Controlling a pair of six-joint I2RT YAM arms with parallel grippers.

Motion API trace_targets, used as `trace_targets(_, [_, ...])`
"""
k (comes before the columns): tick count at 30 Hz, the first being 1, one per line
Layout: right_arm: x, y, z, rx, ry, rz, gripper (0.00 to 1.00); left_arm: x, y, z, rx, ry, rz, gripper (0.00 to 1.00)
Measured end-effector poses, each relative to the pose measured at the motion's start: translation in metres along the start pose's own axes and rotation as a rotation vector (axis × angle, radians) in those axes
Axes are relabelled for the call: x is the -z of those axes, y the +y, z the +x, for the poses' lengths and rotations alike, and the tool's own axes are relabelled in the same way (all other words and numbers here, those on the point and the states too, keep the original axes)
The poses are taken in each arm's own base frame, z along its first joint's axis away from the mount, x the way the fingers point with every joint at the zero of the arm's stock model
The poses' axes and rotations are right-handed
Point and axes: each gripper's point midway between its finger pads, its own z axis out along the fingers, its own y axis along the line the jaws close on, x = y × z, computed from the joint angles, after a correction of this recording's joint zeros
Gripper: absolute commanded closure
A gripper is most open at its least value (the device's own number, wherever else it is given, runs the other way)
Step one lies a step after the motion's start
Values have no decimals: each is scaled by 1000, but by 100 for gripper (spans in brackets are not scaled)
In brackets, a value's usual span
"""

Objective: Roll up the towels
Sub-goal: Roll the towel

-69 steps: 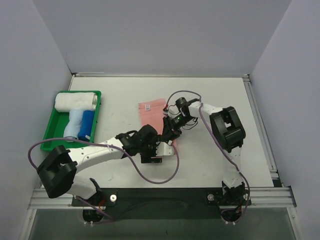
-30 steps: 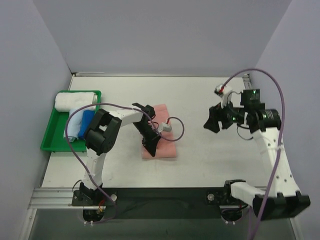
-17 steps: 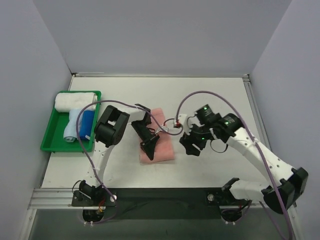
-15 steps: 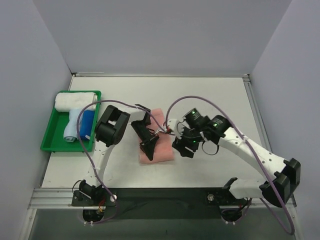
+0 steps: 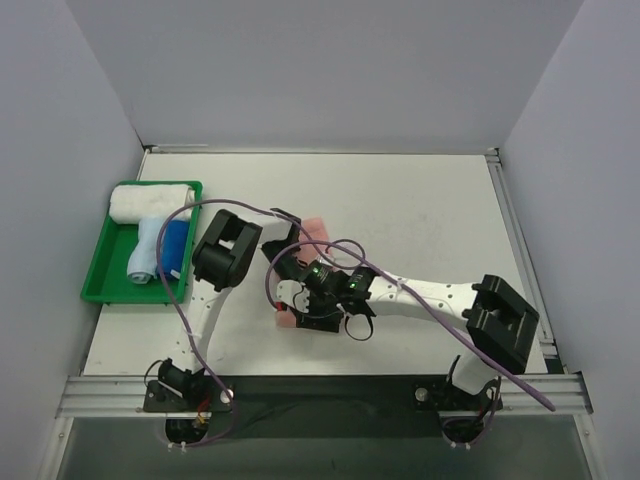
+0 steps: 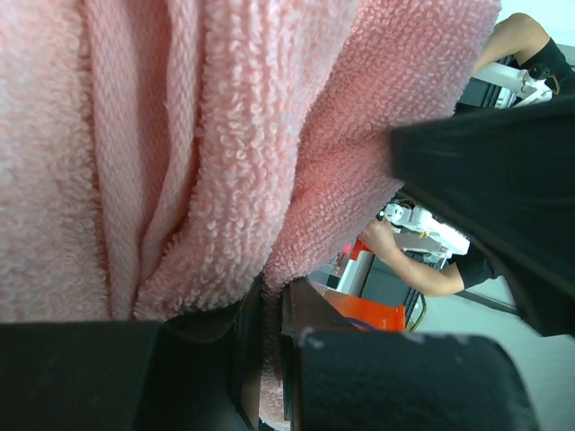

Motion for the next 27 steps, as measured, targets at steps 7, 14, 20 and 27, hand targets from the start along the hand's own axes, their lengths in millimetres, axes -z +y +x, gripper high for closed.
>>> trace_targets(7, [-29, 3, 18, -71, 26, -84, 100, 1, 0, 0, -6, -6, 6, 71])
trace_targets(14, [-33, -4, 10, -279, -22, -296, 100, 16, 1, 5, -2, -84, 16, 65])
trace_targets(20, [-33, 1, 2, -299, -46, -399, 100, 52, 11, 2, -27, -201, -40, 59])
trace_targets(27, [-22, 23, 16, -343, 28, -504, 100, 126, 40, -9, -71, -355, -186, 59])
